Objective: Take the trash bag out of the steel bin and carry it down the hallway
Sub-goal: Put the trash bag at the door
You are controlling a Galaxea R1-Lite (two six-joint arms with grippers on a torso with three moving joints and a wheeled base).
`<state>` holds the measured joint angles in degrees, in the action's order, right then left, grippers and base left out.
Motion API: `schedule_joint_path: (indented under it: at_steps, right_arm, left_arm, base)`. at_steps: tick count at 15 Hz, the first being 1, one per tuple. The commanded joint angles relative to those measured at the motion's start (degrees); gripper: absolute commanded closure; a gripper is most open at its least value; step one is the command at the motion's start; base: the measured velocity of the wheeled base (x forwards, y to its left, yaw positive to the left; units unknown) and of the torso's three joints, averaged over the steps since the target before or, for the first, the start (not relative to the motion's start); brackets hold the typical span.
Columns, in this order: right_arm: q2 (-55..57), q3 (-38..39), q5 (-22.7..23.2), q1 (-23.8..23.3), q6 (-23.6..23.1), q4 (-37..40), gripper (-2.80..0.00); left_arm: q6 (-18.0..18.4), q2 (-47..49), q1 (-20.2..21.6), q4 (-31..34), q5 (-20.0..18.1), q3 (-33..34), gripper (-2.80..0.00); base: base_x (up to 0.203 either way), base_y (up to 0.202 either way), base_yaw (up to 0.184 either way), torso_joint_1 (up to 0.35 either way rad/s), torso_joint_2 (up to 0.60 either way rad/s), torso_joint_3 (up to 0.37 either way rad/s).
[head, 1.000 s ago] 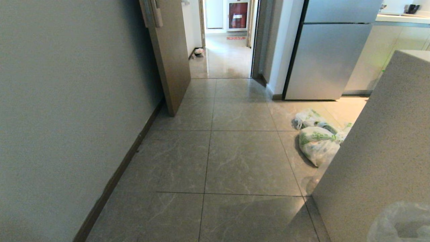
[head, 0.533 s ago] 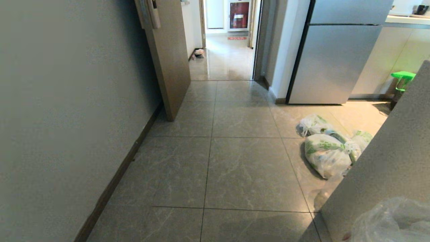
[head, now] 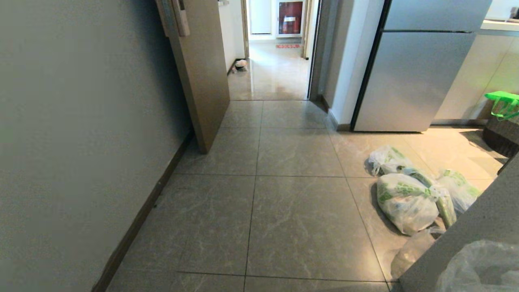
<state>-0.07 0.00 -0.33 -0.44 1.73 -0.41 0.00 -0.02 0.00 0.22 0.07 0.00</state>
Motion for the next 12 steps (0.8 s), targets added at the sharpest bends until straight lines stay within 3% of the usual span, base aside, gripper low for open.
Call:
schedule_joint_path:
  at_steps: [1,12]
  right_arm:
    - [-0.01,0.18,-0.02,0.00,0.02,-0.02,0.00]
    - [-0.01,0.18,-0.02,0.00,0.02,-0.02,0.00]
  left_arm:
    - [0.00,0.02,0.00,-0.04,0.01,0.00,0.00]
    - [0.44,-0.06,0.00,-0.13,0.01,0.00,0.00]
  base:
    - [0.194,0.000,0.002,0.007,0.01,0.004]
    - [0.189,0.000,0.000,0.002,0.00,0.003]
